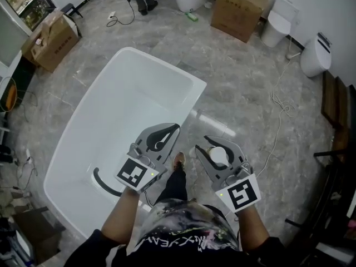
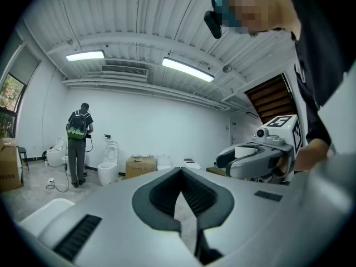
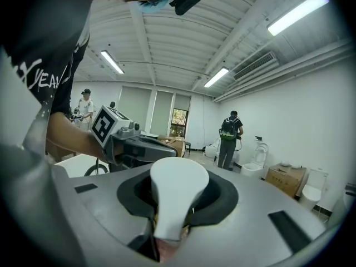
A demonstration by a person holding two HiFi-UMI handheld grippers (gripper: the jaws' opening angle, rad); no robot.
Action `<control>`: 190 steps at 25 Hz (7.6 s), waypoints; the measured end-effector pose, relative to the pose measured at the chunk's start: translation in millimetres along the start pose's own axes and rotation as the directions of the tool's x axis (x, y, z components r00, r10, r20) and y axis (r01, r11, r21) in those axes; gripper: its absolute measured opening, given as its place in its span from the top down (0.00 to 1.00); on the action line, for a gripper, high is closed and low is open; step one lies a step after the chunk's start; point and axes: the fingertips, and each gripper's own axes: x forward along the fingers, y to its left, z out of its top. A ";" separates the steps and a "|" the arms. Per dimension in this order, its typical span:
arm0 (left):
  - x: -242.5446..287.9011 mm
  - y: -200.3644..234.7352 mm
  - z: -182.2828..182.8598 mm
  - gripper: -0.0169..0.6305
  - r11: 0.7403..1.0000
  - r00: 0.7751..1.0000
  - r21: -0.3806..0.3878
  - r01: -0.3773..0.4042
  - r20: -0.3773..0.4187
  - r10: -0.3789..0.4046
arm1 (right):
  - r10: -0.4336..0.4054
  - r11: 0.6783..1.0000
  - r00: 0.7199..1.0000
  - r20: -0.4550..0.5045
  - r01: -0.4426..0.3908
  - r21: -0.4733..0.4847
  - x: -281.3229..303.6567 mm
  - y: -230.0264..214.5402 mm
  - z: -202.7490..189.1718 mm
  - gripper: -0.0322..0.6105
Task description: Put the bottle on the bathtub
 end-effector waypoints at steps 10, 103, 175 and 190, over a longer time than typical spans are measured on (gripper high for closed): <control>56.5 87.0 -5.5 0.95 1.000 1.000 -0.005 0.016 -0.014 -0.016 | -0.014 1.000 0.999 -0.050 0.014 -0.017 80.8 -61.8 -12.5 0.77; 209.6 241.3 -254.3 0.95 0.988 0.983 -0.098 -0.120 -0.152 0.104 | 0.073 0.997 0.993 -0.088 -0.072 0.014 306.3 -153.0 -282.2 0.77; 114.2 75.0 -28.8 0.95 0.996 0.986 -0.005 0.093 -0.141 -0.093 | -0.137 0.991 0.989 -0.048 0.137 -0.009 76.4 -129.7 -47.3 0.54; 92.9 60.3 34.0 0.95 0.990 0.989 0.039 0.133 -0.077 -0.129 | -0.144 0.989 0.990 -0.012 0.143 -0.049 56.3 -118.5 16.5 0.54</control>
